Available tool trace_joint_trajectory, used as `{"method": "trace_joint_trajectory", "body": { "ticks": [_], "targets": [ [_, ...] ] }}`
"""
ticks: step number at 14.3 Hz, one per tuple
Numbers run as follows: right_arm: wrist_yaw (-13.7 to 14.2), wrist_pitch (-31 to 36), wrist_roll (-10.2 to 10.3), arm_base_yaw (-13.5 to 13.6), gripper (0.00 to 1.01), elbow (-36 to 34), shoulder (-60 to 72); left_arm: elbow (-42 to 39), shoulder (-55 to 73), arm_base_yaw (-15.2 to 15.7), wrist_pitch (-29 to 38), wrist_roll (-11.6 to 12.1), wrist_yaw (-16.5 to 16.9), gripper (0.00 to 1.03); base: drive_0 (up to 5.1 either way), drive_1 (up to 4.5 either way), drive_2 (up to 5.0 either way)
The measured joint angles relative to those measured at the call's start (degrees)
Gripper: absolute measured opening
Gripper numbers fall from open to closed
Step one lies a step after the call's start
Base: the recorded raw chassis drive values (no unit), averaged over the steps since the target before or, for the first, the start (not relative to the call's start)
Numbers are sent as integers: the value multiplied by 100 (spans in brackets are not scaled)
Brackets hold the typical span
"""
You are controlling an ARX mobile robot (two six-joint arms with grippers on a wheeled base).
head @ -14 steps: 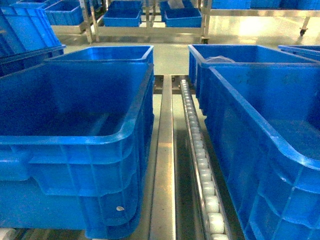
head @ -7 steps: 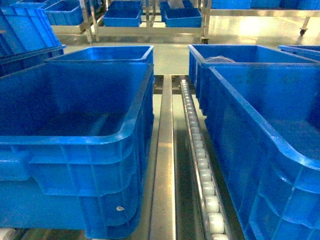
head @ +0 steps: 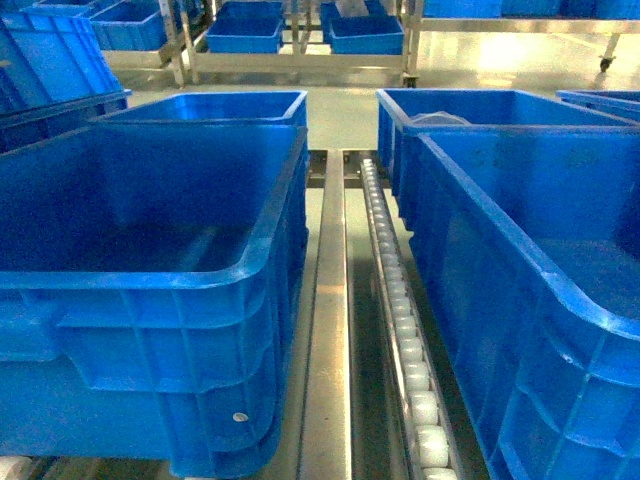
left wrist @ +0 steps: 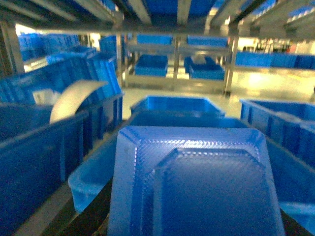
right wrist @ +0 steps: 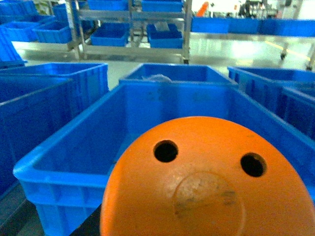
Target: Sort blue parts and orange caps into right shelf containers
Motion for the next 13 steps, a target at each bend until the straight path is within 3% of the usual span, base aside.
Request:
{"method": "trace_joint_trajectory", "body": {
  "ticks": [1, 3, 4, 6, 7, 8, 10, 11, 13],
  "targets": [
    [-363, 446, -181, -79, 44, -4, -24, -2, 0, -68, -125, 0, -35, 43, 0, 0, 0],
    [-573, 420, -402, -74, 44, -4, -22, 0, 2, -122, -9, -4, -111, 43, 0, 0, 0],
    [-708, 625, -402, -74, 44, 4, 74, 4, 323, -173, 474, -24, -92, 43, 0, 0, 0],
    [-758, 1814, -402, -17, 44, 46, 1154, 24, 1871, -116, 1880, -28, 157, 43, 0, 0, 0],
    [-756, 2011, -404, 15, 44, 70, 1408, 44, 2162, -114, 2105, -28, 195, 43, 0, 0, 0],
    [-675, 2699, -404, 94, 44, 201, 2218, 203, 3084, -122, 2826, -26, 278, 43, 0, 0, 0],
    [-345, 4262, -382, 212, 44, 962, 4199, 1279, 5154, -225, 4229, -28, 492, 43, 0, 0, 0],
    [-98, 4723, -350, 284, 44, 1484, 5259, 1906, 6140, -243, 4463, -140, 660, 43, 0, 0, 0],
    [260, 4732, -282, 348, 44, 2288, 6719, 2883, 7608, -258, 4275, -310, 739, 43, 0, 0, 0]
  ]
}}
